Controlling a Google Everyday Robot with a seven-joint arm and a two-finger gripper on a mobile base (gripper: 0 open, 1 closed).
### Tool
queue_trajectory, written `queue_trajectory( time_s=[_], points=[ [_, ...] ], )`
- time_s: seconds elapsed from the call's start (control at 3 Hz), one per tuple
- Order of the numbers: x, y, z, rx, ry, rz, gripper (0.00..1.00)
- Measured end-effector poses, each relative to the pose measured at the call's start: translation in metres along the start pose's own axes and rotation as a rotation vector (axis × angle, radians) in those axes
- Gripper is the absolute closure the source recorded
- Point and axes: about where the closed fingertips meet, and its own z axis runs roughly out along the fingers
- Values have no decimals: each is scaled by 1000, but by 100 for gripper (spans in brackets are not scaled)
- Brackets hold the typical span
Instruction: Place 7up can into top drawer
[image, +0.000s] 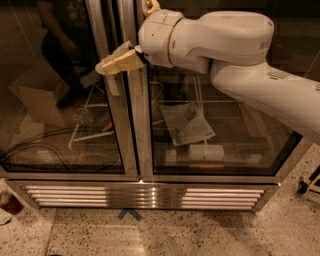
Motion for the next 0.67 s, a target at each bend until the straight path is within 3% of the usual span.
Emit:
queue_trajectory(
  time_s=[0.33,0.67],
  points=[
    [-10,-5,-38,9,46,14,0],
    [-10,-5,-38,9,46,14,0]
  ],
)
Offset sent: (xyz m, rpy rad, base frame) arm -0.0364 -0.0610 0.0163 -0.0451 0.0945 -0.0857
